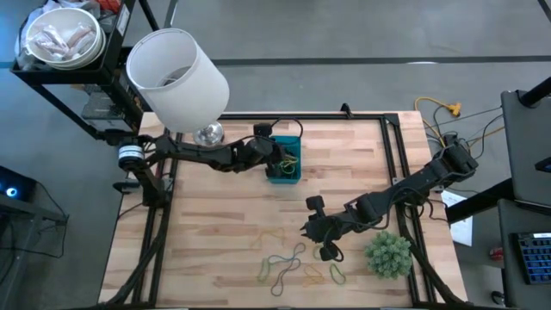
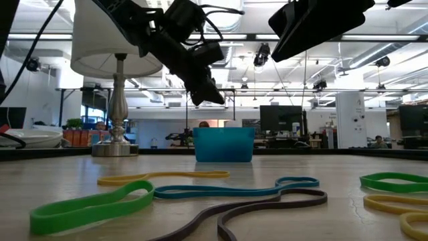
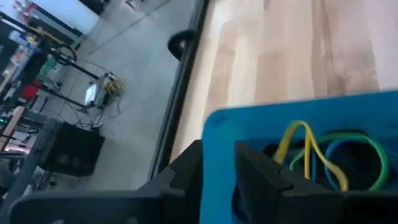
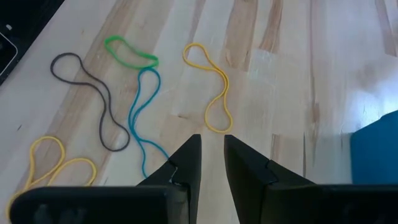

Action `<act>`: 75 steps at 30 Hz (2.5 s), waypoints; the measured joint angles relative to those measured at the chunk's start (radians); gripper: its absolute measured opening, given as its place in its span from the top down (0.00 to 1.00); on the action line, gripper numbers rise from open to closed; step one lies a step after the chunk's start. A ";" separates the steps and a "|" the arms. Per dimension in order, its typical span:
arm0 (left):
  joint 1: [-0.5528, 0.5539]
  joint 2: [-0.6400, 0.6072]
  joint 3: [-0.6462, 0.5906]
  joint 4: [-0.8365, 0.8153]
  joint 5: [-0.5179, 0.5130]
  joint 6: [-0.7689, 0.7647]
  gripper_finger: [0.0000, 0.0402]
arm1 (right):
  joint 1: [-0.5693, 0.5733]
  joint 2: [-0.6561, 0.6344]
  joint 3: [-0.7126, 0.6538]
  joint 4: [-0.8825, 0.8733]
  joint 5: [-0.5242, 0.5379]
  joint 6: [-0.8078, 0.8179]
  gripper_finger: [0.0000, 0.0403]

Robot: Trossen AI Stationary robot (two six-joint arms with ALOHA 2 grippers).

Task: Pick and place rubber bands into bin
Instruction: Put the green rubber band into the blue bin

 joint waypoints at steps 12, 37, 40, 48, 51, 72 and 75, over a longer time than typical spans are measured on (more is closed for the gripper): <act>-0.182 -0.209 -0.059 -0.497 0.000 -0.247 0.80 | 0.004 0.000 -0.056 -0.046 -0.016 0.195 0.84; -0.752 -0.546 -0.405 -0.285 -0.008 -0.410 0.80 | 0.094 0.153 -0.126 -0.029 -0.129 0.442 0.84; -0.760 -0.527 -0.407 -0.287 0.000 -0.410 0.80 | 0.095 0.153 -0.129 -0.023 -0.125 0.442 0.84; -0.760 -0.452 -0.404 -0.283 0.048 -0.411 0.80 | 0.097 0.169 -0.152 -0.026 -0.106 0.499 0.84; -0.760 -0.448 -0.396 -0.283 0.048 -0.411 0.80 | 0.097 0.178 -0.158 -0.020 -0.100 0.521 0.84; -0.760 -0.449 -0.387 -0.281 0.048 -0.413 0.80 | 0.145 0.196 -0.162 -0.008 -0.089 0.547 0.97; -0.760 -0.449 -0.387 -0.281 0.048 -0.413 0.80 | 0.148 0.196 -0.158 -0.010 -0.073 0.543 0.98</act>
